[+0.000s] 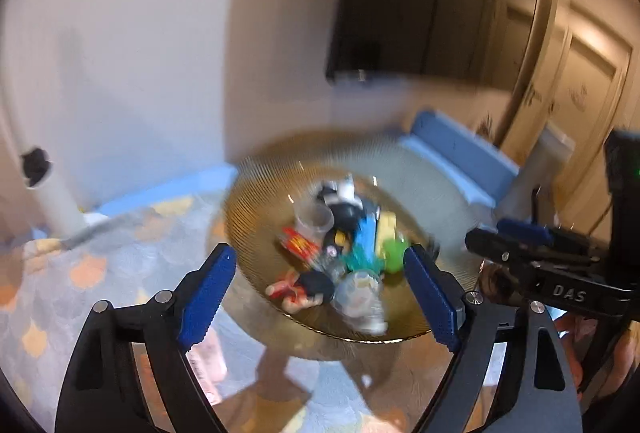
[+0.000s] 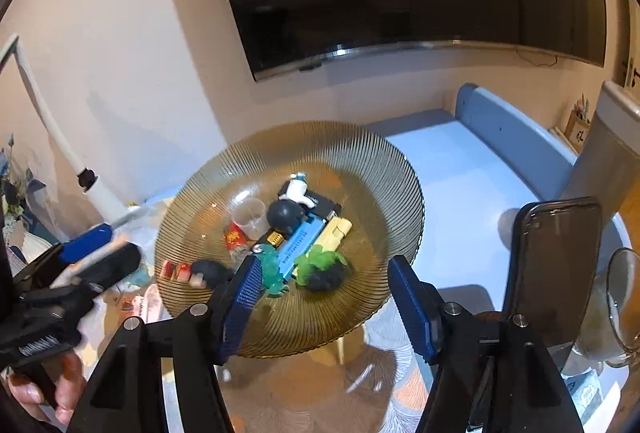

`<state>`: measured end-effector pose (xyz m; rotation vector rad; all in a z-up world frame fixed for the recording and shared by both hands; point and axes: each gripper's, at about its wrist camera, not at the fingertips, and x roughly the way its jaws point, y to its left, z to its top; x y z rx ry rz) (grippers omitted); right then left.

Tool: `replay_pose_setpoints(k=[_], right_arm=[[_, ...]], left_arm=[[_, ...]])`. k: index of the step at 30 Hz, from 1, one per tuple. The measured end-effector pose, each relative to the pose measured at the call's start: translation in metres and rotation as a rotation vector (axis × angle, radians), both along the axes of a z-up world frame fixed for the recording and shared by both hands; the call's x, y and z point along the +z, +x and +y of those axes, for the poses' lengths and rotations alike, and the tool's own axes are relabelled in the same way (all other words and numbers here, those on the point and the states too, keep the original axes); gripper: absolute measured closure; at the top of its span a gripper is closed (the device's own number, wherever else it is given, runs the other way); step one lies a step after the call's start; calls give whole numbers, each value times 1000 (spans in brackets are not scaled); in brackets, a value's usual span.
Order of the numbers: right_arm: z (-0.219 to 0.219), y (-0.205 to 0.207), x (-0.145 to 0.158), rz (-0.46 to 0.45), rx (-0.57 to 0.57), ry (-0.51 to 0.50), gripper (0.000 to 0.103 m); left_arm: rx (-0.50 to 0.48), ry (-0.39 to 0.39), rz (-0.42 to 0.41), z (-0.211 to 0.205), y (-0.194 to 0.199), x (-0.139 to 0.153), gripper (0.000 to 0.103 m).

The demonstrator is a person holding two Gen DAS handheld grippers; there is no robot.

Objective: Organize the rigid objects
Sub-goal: 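Carry doll and black dinosaur over the amber bowl and open both tools, then bring both open tools back over the remaining items on the table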

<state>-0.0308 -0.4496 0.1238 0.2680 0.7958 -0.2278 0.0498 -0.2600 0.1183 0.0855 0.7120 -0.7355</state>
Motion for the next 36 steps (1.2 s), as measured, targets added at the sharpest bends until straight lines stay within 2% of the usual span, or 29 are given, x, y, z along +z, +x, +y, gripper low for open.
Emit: replay_pose_setpoints(k=[7, 10, 12, 15, 17, 21, 24, 28, 32, 36], right_arm=[[36, -16, 23, -51, 58, -4, 37], [61, -22, 30, -68, 105, 0, 32], [84, -28, 31, -87, 144, -4, 23], [119, -39, 19, -110, 206, -4, 18], [143, -42, -2, -99, 250, -2, 16], [180, -35, -57, -8, 312, -22, 17], [191, -32, -84, 30, 330, -21, 17], [194, -30, -93, 32, 329, -43, 16], [198, -24, -102, 84, 342, -53, 16], [208, -26, -102, 75, 363, -96, 16]], left_arm=[[86, -49, -37, 72, -23, 34, 18], [128, -63, -45, 107, -33, 41, 18], [143, -61, -42, 133, -44, 40, 18], [192, -42, -38, 165, -57, 24, 18], [245, -41, -10, 188, -62, 4, 18], [358, 35, 76, 220, -65, -60, 18], [408, 66, 116, 230, -63, -92, 18], [430, 57, 167, 237, -56, -108, 18], [417, 92, 122, 230, -61, -109, 18], [396, 127, 85, 223, -69, -106, 18]])
